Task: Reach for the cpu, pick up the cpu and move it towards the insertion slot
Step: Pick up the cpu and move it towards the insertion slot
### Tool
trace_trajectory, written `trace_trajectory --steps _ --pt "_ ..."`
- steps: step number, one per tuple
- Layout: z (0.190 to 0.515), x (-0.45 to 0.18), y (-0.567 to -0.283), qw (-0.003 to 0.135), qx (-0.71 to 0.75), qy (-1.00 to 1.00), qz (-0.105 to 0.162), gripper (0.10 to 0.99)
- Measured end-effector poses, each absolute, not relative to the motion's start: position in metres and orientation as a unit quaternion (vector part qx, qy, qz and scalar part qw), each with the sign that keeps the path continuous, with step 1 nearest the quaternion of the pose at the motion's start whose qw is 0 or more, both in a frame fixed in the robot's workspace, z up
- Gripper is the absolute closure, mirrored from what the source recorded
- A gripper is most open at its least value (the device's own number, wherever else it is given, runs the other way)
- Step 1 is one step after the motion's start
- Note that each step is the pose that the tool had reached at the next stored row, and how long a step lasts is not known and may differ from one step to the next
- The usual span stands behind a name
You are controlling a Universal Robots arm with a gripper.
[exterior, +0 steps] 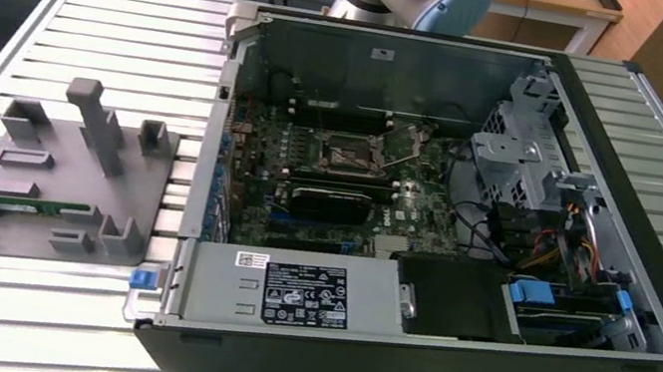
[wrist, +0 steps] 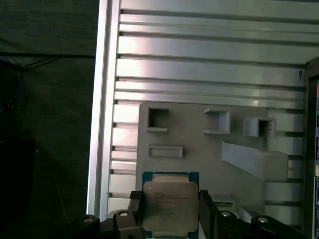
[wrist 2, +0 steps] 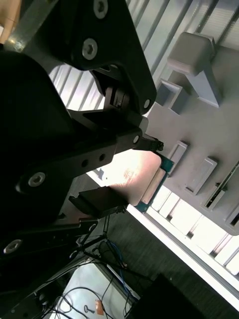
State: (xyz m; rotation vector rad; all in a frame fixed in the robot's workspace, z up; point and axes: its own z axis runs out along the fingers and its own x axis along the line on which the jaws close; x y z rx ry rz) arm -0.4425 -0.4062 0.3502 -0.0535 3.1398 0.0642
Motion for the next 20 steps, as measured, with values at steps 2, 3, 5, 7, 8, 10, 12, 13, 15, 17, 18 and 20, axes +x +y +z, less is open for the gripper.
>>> trace_trajectory --steps 2,3,5,7,8,10,12,13,15,17,18,20 --pt "0.353 -0.443 -0.406 0.000 -0.017 1.000 0.020 0.549" --pt "0.355 -0.443 -0.406 0.000 -0.017 1.000 0.020 0.549" --pt "0.359 -0.443 -0.406 0.000 -0.017 1.000 0.020 0.549" --pt "0.363 -0.443 -0.406 0.000 -0.017 1.000 0.020 0.549" --pt "0.365 -0.443 -0.406 0.000 -0.017 1.000 0.020 0.549" --pt "0.369 -0.442 -0.406 0.000 -0.017 1.000 0.020 0.549" --pt "0.373 -0.443 -0.406 0.000 -0.017 1.000 0.020 0.549" --pt "0.375 -0.443 -0.406 0.000 -0.017 1.000 0.020 0.549" --pt "0.377 -0.442 -0.406 0.000 -0.017 1.000 0.020 0.549" --pt "0.377 -0.441 -0.406 0.000 -0.017 1.000 0.020 0.549" --pt "0.377 -0.438 -0.406 0.000 -0.017 1.000 0.020 0.549" --pt "0.377 -0.434 -0.406 0.000 -0.017 1.000 0.020 0.549"
